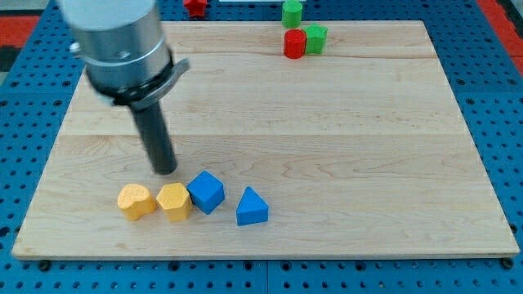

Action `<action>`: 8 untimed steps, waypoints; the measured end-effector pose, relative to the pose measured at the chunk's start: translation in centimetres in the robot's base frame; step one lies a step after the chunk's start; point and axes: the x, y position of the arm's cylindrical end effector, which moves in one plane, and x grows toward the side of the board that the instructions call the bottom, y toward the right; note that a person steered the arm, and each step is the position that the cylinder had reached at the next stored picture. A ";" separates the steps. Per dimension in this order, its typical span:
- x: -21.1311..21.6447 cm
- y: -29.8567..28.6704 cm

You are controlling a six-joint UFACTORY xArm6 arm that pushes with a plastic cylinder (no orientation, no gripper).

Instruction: Move the yellow heart towards the bottom left of the board

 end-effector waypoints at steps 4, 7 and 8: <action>3.6 -1.9; 5.1 3.4; 6.5 1.3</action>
